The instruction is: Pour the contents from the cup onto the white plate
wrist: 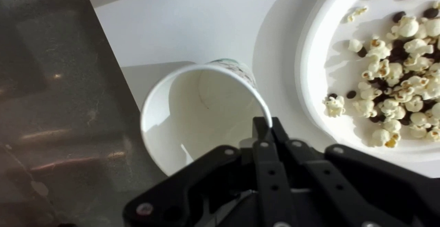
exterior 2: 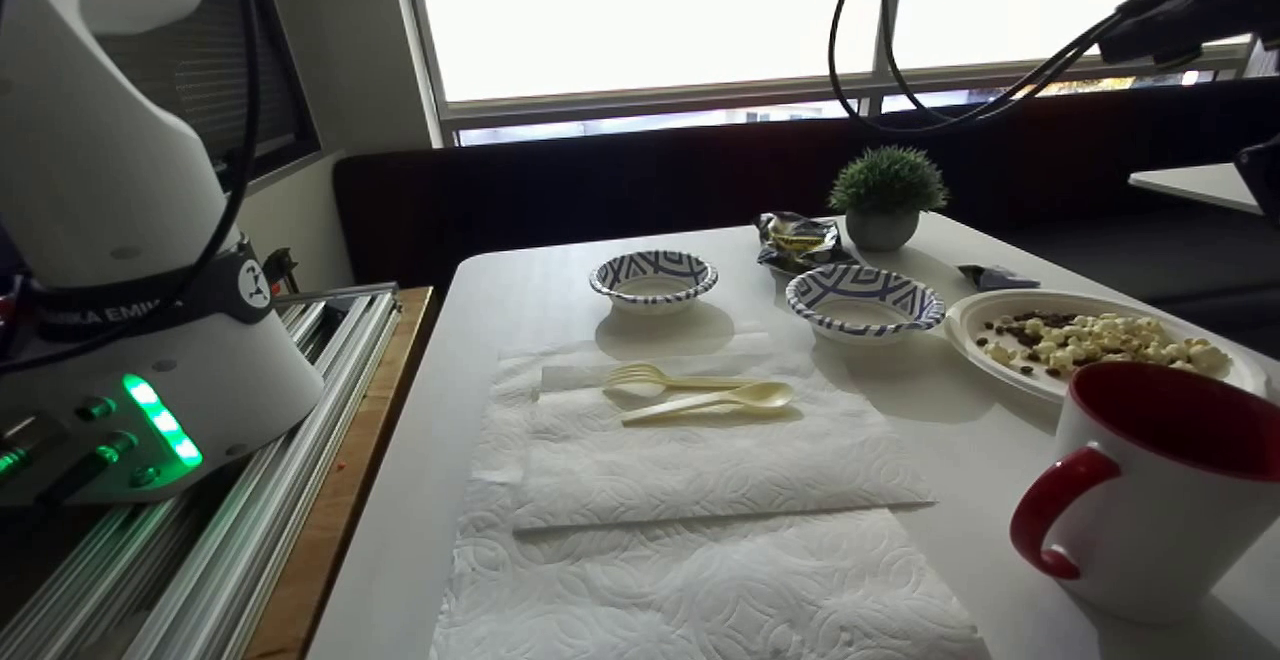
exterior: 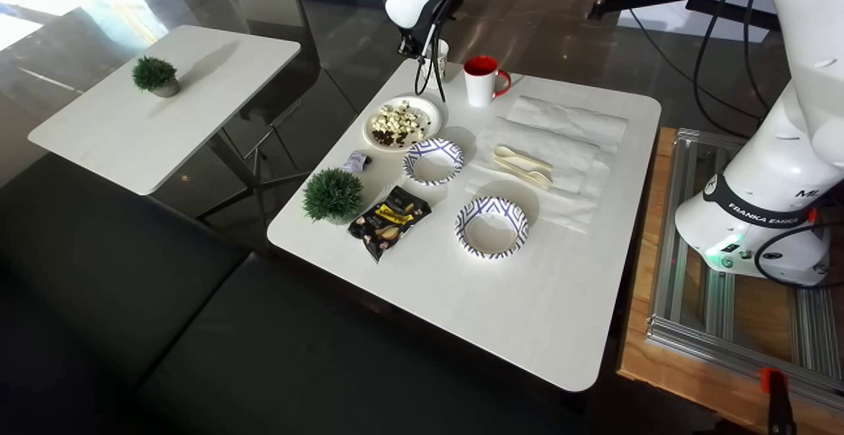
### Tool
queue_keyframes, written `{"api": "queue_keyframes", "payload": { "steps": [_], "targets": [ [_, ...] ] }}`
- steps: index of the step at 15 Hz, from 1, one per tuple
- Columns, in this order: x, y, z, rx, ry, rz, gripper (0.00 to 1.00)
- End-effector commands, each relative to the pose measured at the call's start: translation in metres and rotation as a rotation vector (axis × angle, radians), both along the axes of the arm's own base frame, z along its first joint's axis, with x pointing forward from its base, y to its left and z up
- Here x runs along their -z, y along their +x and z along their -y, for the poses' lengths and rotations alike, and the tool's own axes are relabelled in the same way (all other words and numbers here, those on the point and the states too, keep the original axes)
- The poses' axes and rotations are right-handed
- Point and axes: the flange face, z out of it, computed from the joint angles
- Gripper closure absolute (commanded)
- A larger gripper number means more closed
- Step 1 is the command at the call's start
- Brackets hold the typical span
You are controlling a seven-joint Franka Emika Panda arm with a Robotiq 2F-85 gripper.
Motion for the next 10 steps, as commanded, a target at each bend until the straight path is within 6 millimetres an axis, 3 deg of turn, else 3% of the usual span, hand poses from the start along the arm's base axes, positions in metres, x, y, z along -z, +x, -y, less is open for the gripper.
{"api": "queue_keyframes", "payload": {
  "steps": [1,5,7,10],
  "targets": [
    [0.007,0.010,0.007,-0.009,0.056,0.035,0.99],
    [0.011,0.012,0.010,-0.009,0.075,0.045,0.99],
    [0.007,0.012,0.010,-0.013,0.080,0.046,0.71],
    [-0.025,0.003,0.005,-0.032,0.100,0.037,0.50]
  ]
}}
